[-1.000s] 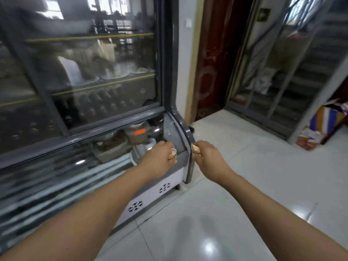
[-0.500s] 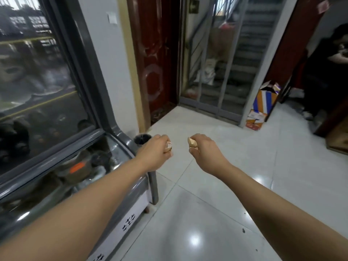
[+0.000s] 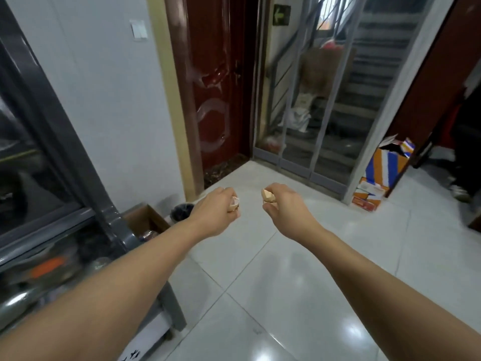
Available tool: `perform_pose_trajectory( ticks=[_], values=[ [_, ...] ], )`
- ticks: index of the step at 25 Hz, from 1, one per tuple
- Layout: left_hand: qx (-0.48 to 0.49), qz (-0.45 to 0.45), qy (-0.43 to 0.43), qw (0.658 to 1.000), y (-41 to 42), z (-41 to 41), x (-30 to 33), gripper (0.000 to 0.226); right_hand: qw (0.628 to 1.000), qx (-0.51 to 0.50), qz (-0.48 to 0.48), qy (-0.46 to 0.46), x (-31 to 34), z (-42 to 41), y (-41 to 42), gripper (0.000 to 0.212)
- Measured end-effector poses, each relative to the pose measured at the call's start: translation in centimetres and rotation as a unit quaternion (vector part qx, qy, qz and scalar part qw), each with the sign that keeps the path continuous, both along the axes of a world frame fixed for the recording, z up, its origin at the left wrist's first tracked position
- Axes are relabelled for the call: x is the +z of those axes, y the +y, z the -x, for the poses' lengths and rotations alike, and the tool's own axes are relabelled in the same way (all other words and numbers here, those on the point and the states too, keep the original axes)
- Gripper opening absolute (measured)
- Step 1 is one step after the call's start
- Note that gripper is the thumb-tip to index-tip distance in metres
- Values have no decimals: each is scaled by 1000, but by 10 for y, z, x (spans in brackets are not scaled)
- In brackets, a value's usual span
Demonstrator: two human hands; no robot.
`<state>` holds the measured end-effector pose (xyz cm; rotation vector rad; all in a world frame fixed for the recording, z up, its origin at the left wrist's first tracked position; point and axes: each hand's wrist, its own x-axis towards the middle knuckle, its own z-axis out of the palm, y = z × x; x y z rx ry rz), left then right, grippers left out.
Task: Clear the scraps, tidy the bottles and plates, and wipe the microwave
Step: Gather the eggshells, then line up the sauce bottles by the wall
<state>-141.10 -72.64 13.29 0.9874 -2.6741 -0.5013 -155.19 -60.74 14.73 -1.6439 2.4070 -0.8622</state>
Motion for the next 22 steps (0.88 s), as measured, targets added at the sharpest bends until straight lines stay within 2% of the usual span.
perform_pose_trajectory(
  ticks=[6,12,22],
  values=[
    [67,-18,3,998,-42,91,-9,29,999,51,-17,-5,1,106,-52,19],
    [103,-18,-11,994,-99,159,-21,25,996,93,-11,-1,-10,177,-122,21],
    [138,-31,-21,990,-263,286,-34,29,992,123,-33,15,-29,308,-304,27]
  ],
)
